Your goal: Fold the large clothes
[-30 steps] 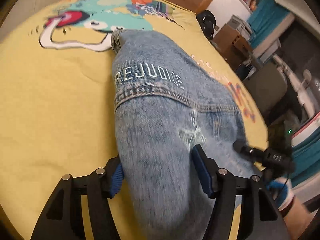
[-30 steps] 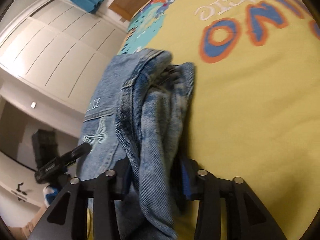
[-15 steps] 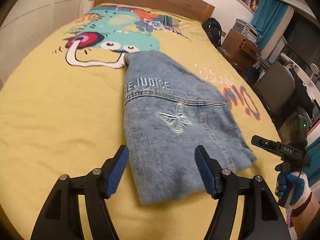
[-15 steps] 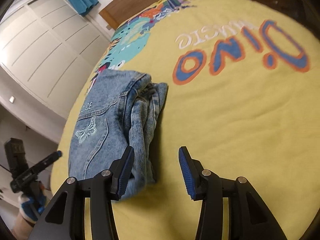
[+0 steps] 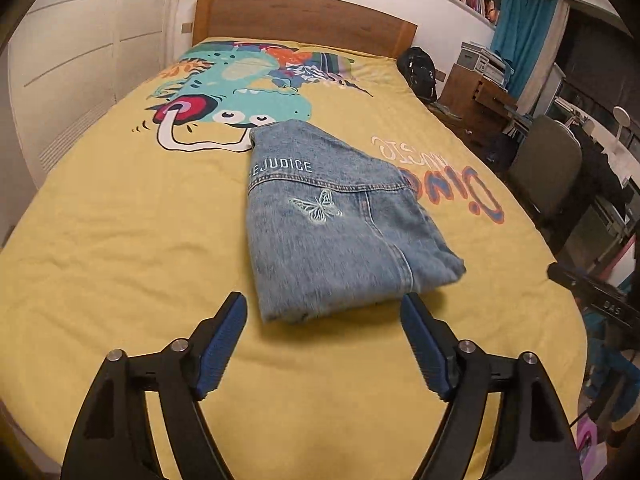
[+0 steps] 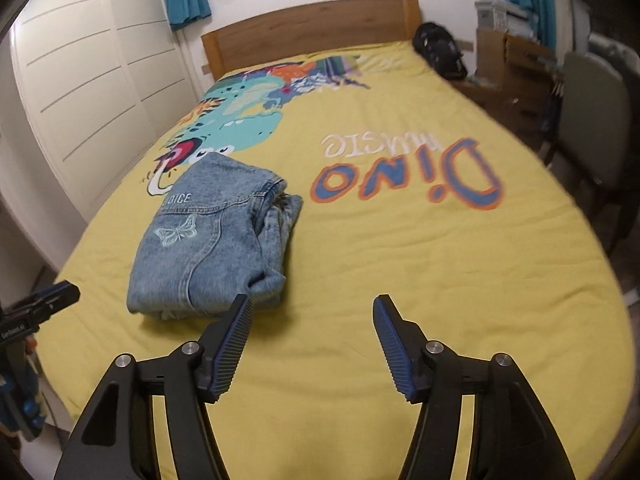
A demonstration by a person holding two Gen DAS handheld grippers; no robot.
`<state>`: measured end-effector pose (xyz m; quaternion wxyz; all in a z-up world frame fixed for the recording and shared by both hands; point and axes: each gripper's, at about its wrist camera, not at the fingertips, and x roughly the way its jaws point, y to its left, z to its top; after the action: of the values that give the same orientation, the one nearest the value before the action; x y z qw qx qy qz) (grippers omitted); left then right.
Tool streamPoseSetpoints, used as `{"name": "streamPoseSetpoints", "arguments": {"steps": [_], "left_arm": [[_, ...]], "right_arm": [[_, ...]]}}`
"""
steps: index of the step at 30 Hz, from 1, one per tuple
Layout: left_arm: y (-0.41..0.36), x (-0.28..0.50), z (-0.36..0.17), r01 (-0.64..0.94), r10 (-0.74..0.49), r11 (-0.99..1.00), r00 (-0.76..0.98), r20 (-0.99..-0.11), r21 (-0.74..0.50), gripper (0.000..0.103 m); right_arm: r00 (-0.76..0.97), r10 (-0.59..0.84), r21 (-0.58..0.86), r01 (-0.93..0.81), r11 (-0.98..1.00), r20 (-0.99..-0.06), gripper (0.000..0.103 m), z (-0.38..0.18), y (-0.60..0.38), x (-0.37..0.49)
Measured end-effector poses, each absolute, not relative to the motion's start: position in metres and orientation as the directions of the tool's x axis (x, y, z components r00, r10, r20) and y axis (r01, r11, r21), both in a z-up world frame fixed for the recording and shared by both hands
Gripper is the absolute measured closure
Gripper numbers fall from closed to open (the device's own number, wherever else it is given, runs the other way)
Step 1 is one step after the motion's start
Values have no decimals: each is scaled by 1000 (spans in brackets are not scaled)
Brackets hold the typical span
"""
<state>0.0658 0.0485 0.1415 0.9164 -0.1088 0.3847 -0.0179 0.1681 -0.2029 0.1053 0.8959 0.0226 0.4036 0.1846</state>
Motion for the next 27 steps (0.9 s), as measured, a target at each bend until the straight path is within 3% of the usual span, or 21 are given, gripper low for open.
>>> {"name": "streamPoseSetpoints", "arguments": {"steps": [2, 5, 7, 15, 27], "left_arm": [[44, 56, 143, -59, -98, 978, 711, -696, -198, 15], [37, 43, 145, -72, -68, 983, 718, -692, -171, 12], [35, 35, 145, -79, -56, 983, 726, -685, -163, 1], [29, -1, 143, -111, -22, 981, 751, -660, -158, 1], [16, -39, 137, -167, 87, 984, 763, -641, -66, 1]], "right_arm": [[628, 318, 151, -305, 940, -710, 37, 111, -207, 152], [647, 272, 98, -292, 951, -712, 25, 114, -209, 131], [659, 256, 78, -287, 955, -707, 24, 117, -210, 116], [706, 220, 11, -287, 958, -673, 14, 128, -207, 65], [720, 254, 28, -311, 950, -646, 14, 135, -197, 18]]}}
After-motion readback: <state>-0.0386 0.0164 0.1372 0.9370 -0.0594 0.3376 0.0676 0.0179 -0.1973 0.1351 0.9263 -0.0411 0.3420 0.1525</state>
